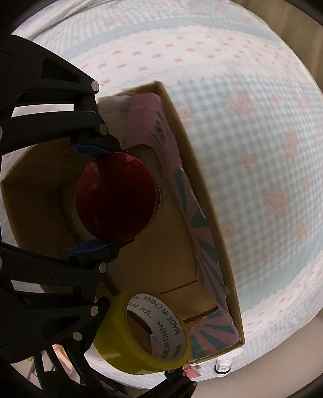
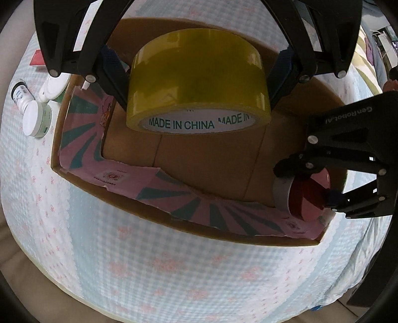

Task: Organize rigid objects
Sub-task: 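Carry the red jar and tape roll into the cardboard box and release both, then withdraw both tools from the box and move toward the white jars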

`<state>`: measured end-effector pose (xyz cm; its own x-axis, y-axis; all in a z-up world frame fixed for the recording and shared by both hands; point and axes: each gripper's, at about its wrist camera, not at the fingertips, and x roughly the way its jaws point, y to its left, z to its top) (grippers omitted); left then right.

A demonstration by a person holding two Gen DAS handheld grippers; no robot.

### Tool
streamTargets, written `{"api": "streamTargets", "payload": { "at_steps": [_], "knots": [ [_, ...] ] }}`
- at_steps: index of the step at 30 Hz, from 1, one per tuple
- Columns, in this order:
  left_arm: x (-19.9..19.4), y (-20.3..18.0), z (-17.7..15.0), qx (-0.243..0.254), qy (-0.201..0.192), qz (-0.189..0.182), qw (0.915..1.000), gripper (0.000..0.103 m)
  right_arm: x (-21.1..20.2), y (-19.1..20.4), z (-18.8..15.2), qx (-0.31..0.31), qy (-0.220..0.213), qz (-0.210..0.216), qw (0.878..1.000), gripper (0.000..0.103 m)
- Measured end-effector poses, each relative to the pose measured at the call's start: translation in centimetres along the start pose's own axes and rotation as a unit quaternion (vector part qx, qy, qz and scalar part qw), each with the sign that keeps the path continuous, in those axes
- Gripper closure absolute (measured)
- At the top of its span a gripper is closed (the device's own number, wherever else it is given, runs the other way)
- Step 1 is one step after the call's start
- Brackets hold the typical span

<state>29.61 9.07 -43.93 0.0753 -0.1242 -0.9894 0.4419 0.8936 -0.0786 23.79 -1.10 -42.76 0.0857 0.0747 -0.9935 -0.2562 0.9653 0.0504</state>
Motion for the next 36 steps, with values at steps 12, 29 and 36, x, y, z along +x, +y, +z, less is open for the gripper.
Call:
{"api": "streamTargets", "payload": {
  "at_steps": [12,29,36],
  "knots": [
    [-2.8,-1.2,-0.2,0.028,-0.034,0.027,0.9986,0.0,0.0,-1.2,-1.2,-0.029,0.012,0.047,0.998,0.0],
    [-12.9,-0.1,-5.1,-0.059,-0.091,0.026,0.9937,0.0,-8.7,-3.2,-4.3,0.042,-0.045,0.037,0.997,0.0],
    [-18.9,-0.4,-8.3,-0.093,-0.129,0.026,0.987,0.0,-14.4,-2.6,-7.3,0.11,-0.076,0.034,0.99,0.0]
  ]
}}
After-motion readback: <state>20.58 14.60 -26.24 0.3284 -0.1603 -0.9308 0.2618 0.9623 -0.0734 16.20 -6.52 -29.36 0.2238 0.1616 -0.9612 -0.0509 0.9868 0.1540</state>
